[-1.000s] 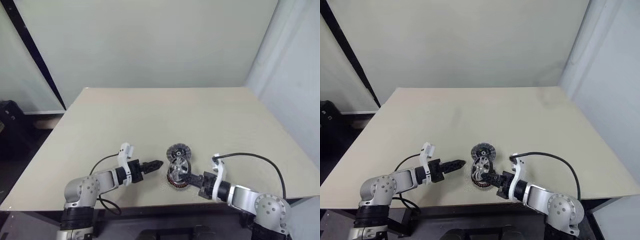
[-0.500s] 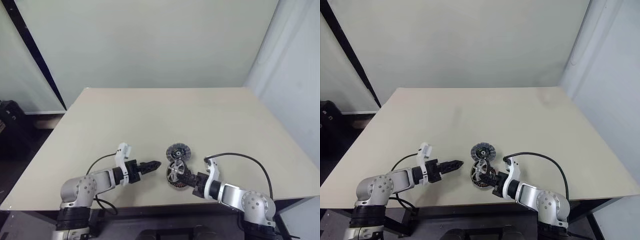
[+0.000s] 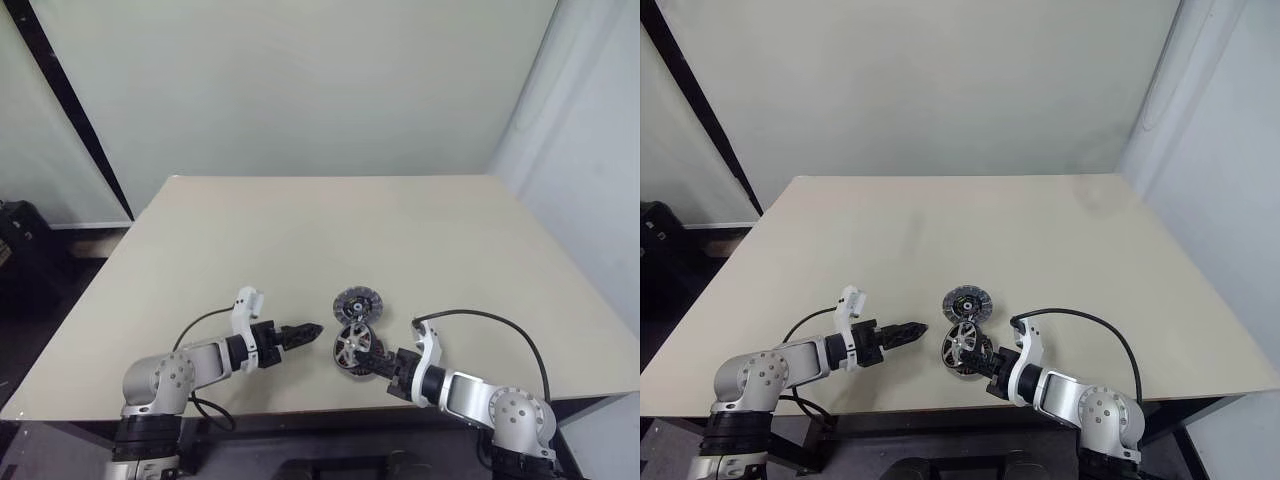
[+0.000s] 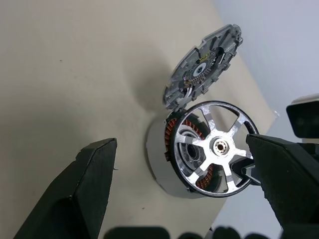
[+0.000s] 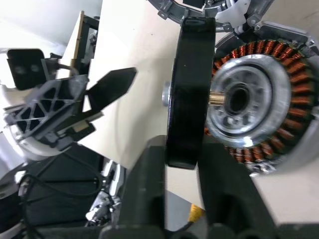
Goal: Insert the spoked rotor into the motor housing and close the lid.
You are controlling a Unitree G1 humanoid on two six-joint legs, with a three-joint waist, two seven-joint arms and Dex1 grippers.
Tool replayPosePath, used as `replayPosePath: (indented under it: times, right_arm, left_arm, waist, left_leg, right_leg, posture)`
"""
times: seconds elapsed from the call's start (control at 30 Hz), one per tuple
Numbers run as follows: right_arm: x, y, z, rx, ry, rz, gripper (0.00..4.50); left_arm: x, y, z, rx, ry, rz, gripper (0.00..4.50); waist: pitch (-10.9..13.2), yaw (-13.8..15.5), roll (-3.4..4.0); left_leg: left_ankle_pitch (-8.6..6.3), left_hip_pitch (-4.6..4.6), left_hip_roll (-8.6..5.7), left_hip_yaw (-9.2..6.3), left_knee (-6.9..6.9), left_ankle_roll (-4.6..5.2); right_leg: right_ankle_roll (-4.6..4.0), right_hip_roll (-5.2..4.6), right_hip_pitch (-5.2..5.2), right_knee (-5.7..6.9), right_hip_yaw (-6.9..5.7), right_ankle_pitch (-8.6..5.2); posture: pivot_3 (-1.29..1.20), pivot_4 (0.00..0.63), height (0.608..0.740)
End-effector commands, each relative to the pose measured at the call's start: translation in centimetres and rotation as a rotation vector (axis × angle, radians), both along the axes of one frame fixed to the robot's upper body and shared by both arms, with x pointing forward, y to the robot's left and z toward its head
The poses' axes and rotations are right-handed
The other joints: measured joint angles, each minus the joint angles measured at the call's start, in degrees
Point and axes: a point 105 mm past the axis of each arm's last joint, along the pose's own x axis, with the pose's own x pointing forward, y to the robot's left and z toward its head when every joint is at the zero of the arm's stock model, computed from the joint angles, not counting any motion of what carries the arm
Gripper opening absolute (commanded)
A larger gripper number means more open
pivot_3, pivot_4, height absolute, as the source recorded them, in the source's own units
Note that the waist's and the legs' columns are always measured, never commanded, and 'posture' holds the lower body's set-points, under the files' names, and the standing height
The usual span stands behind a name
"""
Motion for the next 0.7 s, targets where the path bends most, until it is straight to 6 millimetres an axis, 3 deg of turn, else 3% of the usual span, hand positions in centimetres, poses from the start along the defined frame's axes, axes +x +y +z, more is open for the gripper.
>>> replayPosePath:
  times: [0.03,0.27,0.47,0.7]
  right_arm:
    - [0.2,0.1,1.1,0.016,-0.041,0.000,1.88]
    - [0.5,-0.4,1.4,0.005,-0.049,-0.024,4.32]
    - [-0.4,-2.6,2.3,-0.106,-0.091,0.007,4.32]
    - [-2.0,-6.4,0.7,-0.497,-0.132,0.112,4.32]
  left_arm:
    - [0.4,-0.4,0.7,-0.007,-0.038,-0.019,4.50]
    - [0.4,-0.6,0.5,-0.003,-0.036,-0.026,4.50]
    - [0.4,-0.7,0.5,0.000,-0.037,-0.028,4.50]
    - [0.5,-0.8,0.5,-0.002,-0.039,-0.031,4.50]
  waist:
    - [0.00,-0.01,0.00]
    - [0.00,-0.01,0.00]
    - [0.00,0.01,0.03]
    - [-0.02,0.00,0.02]
  left_leg:
    - [0.00,0.00,0.00,0.01,0.00,0.00]
    - [0.00,0.00,0.00,0.00,0.00,0.00]
    - [0.00,-0.03,-0.03,-0.01,0.05,0.01]
    - [0.00,0.00,-0.05,0.01,0.04,0.01]
  right_leg:
    - [0.00,0.00,0.00,0.00,0.00,0.00]
    - [0.00,0.01,0.00,0.01,0.01,0.00]
    - [0.00,0.00,0.02,0.00,0.03,0.00]
    - [-0.01,-0.01,0.03,0.01,0.06,-0.01]
  posture:
    - [0.00,0.000,0.740]
    - [0.00,0.000,0.740]
    - [0.00,0.000,0.740]
    - [0.00,0.000,0.740]
